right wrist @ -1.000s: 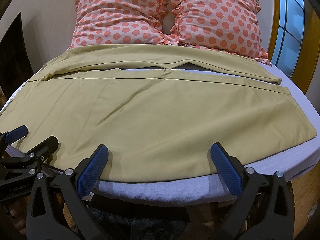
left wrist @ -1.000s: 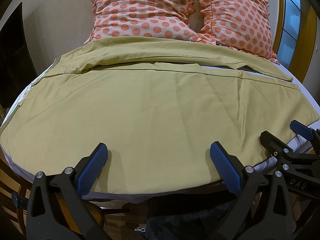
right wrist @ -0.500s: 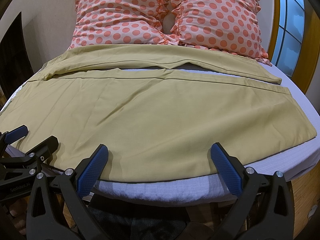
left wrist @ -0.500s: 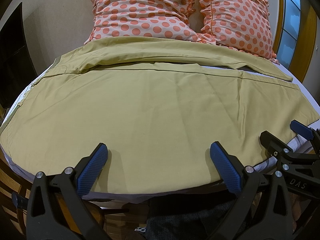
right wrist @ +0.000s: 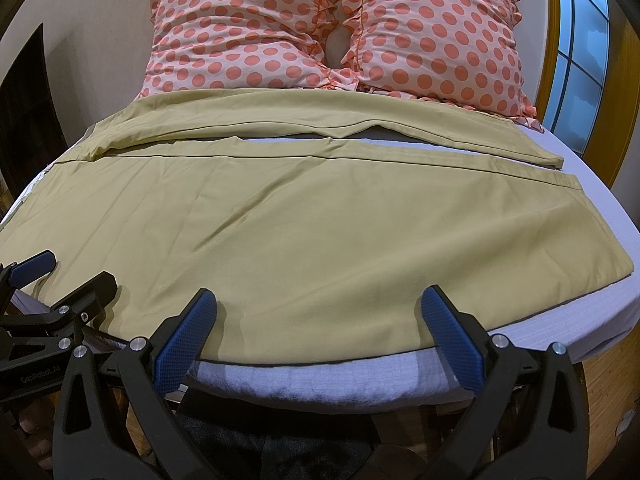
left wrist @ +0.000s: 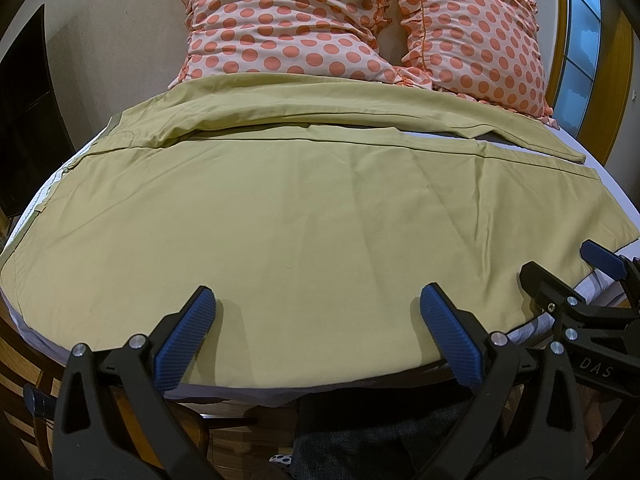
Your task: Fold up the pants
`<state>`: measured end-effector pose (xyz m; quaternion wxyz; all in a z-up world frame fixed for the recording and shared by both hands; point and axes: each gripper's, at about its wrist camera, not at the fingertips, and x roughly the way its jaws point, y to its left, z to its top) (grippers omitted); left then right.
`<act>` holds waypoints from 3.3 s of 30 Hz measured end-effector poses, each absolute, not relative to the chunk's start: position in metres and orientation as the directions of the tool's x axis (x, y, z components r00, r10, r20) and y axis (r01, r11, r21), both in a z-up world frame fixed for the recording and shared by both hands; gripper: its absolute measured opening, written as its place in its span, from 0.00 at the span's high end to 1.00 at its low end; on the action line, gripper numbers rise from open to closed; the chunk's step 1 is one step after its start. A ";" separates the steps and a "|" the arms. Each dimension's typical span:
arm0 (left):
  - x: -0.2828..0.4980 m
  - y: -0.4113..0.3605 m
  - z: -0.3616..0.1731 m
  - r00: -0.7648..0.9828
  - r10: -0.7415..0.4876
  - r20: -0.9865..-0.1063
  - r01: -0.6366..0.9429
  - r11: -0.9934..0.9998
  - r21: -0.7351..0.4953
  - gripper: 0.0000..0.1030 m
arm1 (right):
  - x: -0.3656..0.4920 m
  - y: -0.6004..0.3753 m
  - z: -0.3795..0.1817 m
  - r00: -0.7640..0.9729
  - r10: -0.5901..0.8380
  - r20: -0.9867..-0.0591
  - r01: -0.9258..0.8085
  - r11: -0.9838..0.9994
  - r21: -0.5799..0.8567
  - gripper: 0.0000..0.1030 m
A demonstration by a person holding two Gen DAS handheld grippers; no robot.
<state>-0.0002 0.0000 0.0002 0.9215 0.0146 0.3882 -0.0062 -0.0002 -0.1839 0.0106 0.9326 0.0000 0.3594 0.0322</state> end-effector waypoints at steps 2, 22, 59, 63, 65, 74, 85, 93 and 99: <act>0.000 0.000 0.000 0.699 0.000 -0.716 0.023 0.999 0.022 0.02 | 0.000 -0.184 0.011 0.740 0.060 -0.670 -0.060 0.998 0.023 0.01; 0.000 0.000 0.000 0.698 0.000 -0.716 0.023 0.999 0.022 0.02 | -0.001 -0.184 0.011 0.740 0.061 -0.670 -0.061 0.998 0.023 0.01; 0.078 0.053 0.047 0.774 -0.058 -0.630 0.000 0.996 -0.092 0.02 | 0.382 -0.451 0.037 0.396 -0.307 -0.866 0.747 0.655 0.109 0.53; 0.085 0.054 0.040 0.764 -0.074 -0.641 0.006 0.994 -0.108 0.02 | 0.379 -0.431 0.028 0.442 -0.383 -0.811 0.666 0.745 0.011 0.75; 0.087 0.055 0.038 0.762 -0.092 -0.640 0.012 0.992 -0.129 0.02 | 0.363 -0.430 0.025 0.492 -0.361 -0.792 0.635 0.772 0.043 0.86; 0.070 0.065 0.045 0.784 -0.138 -0.606 0.020 0.980 -0.197 0.02 | 0.263 -0.478 0.028 0.754 -0.081 -0.652 0.510 0.699 0.502 0.96; 0.053 0.085 0.055 0.803 -0.300 -0.516 0.091 0.916 -0.391 0.02 | 0.033 -0.457 0.005 0.808 0.184 -0.560 0.388 0.550 0.740 0.95; 0.054 0.111 0.060 0.805 -0.306 -0.508 0.049 0.888 -0.457 0.02 | 0.037 -0.459 -0.013 0.787 0.197 -0.584 0.425 0.514 0.745 0.59; 0.093 0.148 0.074 0.800 -0.280 -0.531 -0.030 0.865 -0.501 0.02 | 0.032 -0.466 -0.006 0.869 0.154 -0.471 0.327 0.534 0.779 0.98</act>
